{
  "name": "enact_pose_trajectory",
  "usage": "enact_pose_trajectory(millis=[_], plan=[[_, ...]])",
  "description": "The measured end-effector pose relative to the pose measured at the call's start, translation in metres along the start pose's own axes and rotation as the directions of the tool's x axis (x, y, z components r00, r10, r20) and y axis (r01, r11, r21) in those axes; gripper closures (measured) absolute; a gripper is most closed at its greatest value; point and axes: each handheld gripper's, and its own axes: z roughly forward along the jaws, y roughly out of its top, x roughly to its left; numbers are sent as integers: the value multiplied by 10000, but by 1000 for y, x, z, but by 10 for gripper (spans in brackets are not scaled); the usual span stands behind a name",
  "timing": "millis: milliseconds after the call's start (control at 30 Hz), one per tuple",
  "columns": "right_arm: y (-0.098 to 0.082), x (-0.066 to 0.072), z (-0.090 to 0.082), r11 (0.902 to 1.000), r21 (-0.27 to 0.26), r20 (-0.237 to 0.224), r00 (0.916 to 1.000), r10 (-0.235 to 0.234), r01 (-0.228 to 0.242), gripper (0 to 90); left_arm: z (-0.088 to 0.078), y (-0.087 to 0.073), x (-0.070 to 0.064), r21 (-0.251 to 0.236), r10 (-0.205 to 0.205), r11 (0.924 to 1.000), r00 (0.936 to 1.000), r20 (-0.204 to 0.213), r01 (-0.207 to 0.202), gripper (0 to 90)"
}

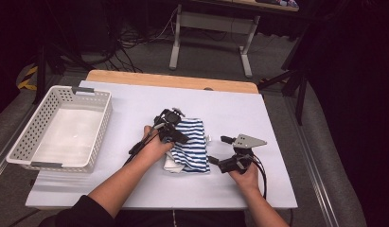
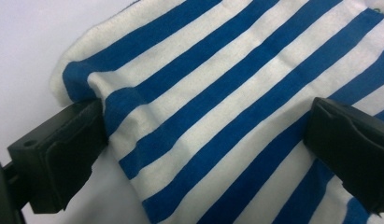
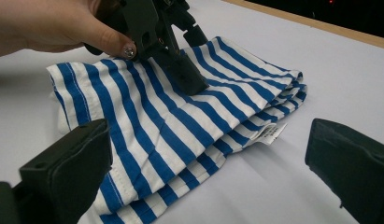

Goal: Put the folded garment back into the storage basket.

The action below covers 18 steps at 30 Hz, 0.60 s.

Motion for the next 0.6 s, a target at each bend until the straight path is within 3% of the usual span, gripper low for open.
enact_pose_trajectory(millis=[333, 600], plan=[[0, 1, 1, 10000, 39, -32, 10000, -77, 77, 14, 0, 0, -2, 83, 107, 9999, 9998, -147, -106, 9], [1, 2, 1, 9999, 50, -6, 9999, -109, 109, 14, -1, 4, -5, 367, 95, 9993, 9998, -181, -88, 62]])
